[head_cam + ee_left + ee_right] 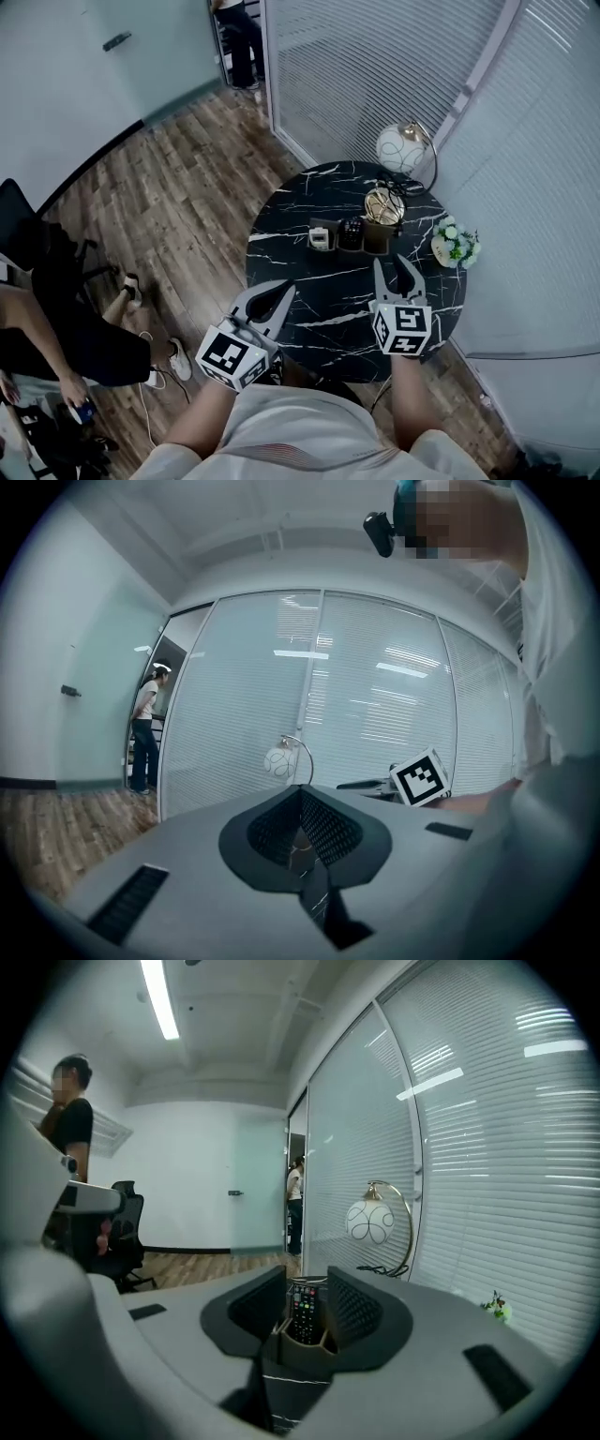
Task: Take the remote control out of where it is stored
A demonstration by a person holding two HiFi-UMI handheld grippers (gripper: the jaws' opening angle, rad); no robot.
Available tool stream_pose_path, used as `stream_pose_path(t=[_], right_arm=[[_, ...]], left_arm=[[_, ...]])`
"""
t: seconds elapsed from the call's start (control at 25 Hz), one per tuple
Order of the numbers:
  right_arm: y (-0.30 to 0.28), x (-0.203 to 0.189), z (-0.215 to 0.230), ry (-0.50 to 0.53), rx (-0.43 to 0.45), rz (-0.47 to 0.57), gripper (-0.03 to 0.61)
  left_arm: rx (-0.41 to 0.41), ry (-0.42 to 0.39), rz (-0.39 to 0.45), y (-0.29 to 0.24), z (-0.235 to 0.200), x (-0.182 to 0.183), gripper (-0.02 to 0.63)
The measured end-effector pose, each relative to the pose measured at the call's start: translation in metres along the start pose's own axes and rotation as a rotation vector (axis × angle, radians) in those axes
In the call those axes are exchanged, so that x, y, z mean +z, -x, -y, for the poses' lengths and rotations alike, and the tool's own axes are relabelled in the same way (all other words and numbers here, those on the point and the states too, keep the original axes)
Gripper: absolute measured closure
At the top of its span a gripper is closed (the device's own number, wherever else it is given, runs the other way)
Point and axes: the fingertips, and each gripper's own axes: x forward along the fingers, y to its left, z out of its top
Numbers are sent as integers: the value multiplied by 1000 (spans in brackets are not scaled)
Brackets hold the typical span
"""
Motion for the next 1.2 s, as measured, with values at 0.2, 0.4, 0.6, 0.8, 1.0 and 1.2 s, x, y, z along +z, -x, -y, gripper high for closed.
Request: stream_pose_path(t=[0.2, 0.4, 0.6, 0.8, 1.0, 1.2], right_arm=[[-44, -17, -10, -1, -31, -47, 419], [-97, -55, -12, 1, -99, -129, 354], [-143, -94, -6, -16, -186, -192, 327], [-165, -119, -5, -41, -217, -226, 325], [-173, -134, -1, -69, -260, -260, 327], [-173, -133, 1, -82, -272, -243, 335]], left_arm=[[45, 17, -18, 12, -25, -8, 604], [81, 37, -43, 23, -46, -19, 604], [107, 57, -89, 32, -61, -35, 604], [119, 66, -119, 38, -75, -45, 604], [110, 69, -133, 38, -84, -49, 604], [88, 71, -147, 33, -86, -53, 604]])
